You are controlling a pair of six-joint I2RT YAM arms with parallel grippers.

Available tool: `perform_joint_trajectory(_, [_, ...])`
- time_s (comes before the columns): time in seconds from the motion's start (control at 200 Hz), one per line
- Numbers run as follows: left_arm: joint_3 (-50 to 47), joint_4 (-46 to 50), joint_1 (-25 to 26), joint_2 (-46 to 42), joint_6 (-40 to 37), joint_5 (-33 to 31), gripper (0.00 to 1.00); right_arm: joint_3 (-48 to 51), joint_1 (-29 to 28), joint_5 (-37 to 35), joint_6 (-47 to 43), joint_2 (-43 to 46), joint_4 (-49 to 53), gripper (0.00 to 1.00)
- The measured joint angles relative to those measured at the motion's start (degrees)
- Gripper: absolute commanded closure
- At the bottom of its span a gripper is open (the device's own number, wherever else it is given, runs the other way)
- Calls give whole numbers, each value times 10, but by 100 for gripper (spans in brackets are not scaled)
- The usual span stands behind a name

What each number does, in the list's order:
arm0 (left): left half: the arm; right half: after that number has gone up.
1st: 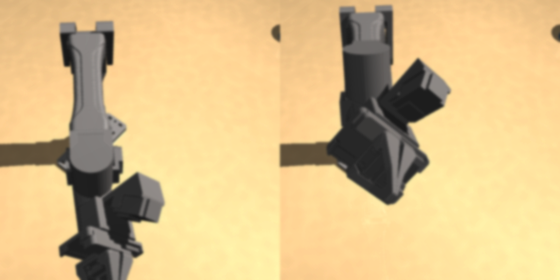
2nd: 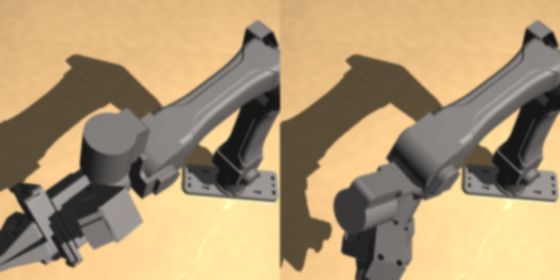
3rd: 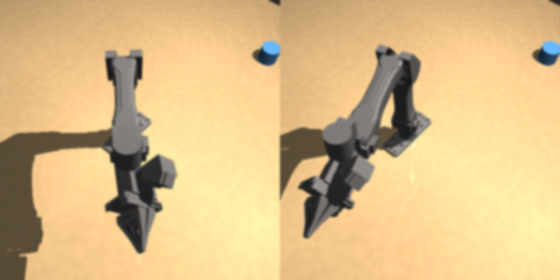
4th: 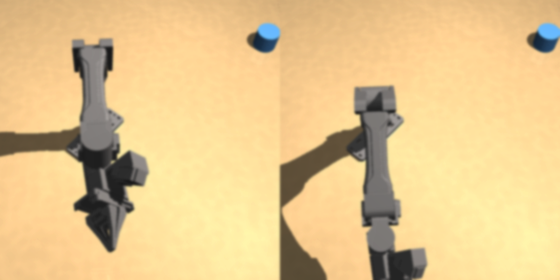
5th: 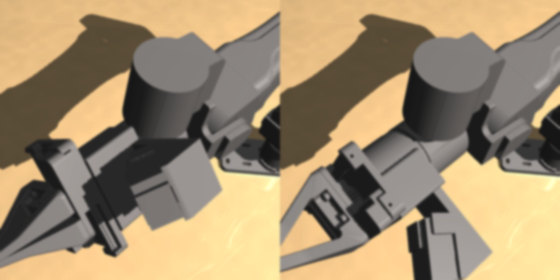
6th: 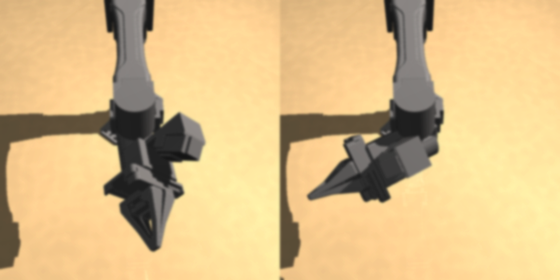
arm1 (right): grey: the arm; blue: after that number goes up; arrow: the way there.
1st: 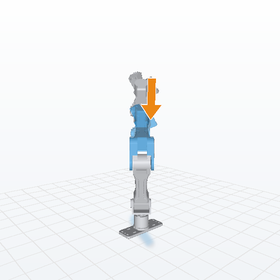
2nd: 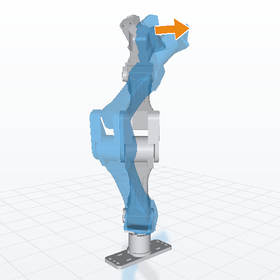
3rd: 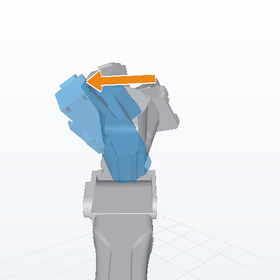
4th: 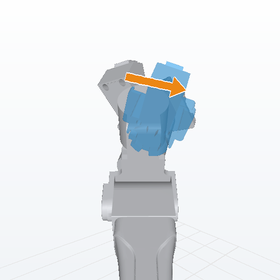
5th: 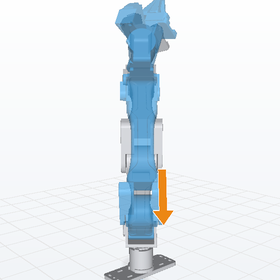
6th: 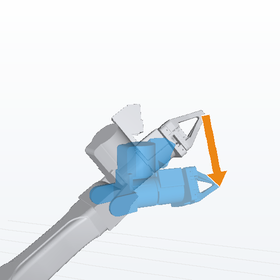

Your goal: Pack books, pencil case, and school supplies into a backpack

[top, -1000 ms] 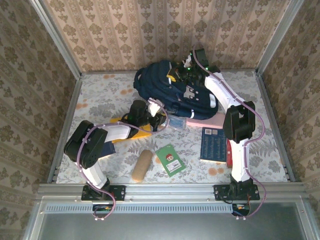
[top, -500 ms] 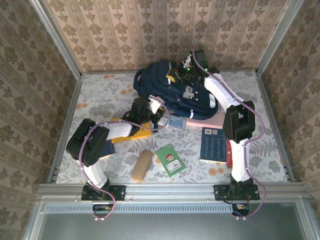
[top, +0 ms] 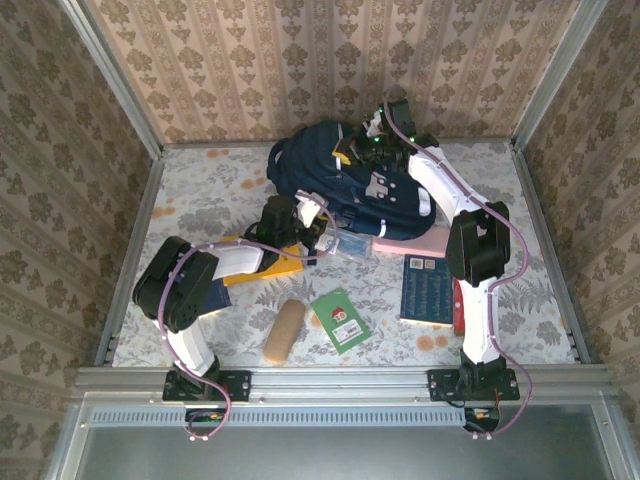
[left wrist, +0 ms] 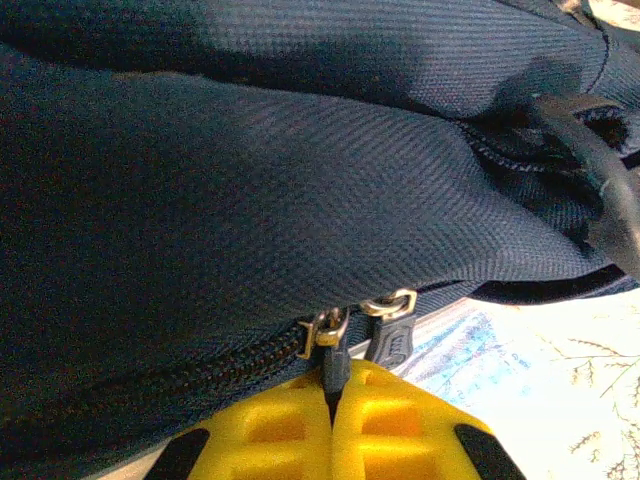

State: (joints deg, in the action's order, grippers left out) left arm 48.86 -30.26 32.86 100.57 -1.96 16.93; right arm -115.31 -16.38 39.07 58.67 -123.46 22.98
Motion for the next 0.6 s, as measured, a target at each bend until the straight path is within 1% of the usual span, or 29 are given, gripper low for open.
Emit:
perform_joint_trajectory(0.195, [-11,0,-28,0,24,22,100,0,0,-13,-26,0,12,100])
perform_joint_trajectory(0.44, [-13,0,-63,0,70,76,100,-3,-1,-30,-68,0,33,100])
perform_joint_trajectory(0.6, [-13,-2,-76,0,113,118,100,-27,-8,-65,-115,0,75,100])
